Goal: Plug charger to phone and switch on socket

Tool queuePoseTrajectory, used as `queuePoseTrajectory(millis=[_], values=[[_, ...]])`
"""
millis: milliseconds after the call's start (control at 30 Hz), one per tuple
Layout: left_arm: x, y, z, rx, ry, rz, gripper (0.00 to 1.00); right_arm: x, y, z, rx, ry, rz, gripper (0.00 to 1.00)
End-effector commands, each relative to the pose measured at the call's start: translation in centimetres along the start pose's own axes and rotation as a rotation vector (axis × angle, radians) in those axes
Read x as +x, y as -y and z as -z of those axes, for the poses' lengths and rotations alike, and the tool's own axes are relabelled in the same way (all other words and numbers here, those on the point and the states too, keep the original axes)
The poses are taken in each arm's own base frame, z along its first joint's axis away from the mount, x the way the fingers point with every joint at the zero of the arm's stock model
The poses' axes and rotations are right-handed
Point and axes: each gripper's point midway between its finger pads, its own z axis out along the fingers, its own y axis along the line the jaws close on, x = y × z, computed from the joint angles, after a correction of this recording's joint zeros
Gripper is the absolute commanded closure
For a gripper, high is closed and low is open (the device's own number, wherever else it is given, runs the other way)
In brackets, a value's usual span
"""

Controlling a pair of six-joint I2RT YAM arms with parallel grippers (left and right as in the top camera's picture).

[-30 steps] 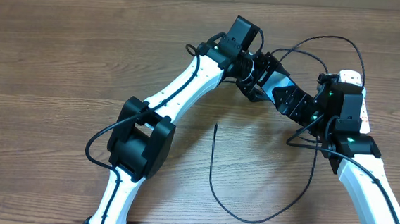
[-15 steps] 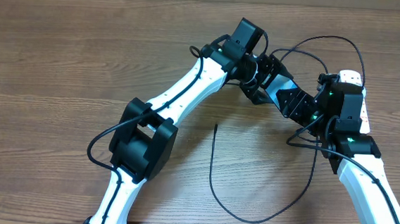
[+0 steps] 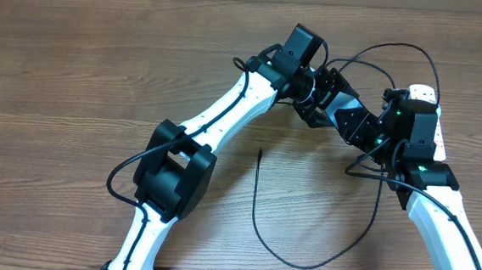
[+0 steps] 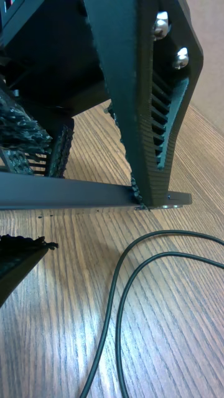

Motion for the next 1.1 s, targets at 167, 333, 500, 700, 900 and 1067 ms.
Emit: queuePoseTrajectory(millis=[167, 333, 500, 700, 900, 1067], values=[[1.6, 1.2, -0.1, 0.023, -0.062, -0.017, 0.96, -1.2, -0.7, 0.3, -0.009, 0.032, 0.015, 0.58], [1.8, 1.3, 0.0, 0.028, -0.070, -0.020, 0.96, -1.2, -0.7, 0.3, -0.009, 0.032, 0.015, 0.65], [2.0, 1.6, 0.0, 0.039, -0.084, -0.028, 0.96, -1.2, -0.6, 0.3, -0.002, 0.035, 0.014, 0.66], [2.3, 1.7, 0.0, 0.041, -0.097, -0.023, 0.96, -1.3, -0.6, 0.3, -0.002, 0.035, 0.015, 0.79], [2.3, 1.7, 0.0, 0.041, -0.098, -0.023, 0.96, -1.3, -0.6, 0.3, -0.003, 0.036, 0.015, 0.89], [2.3, 1.7, 0.0, 0.041, -0.101, -0.023, 0.96, -1.3, -0.6, 0.3, -0.003, 0.036, 0.015, 0.96]])
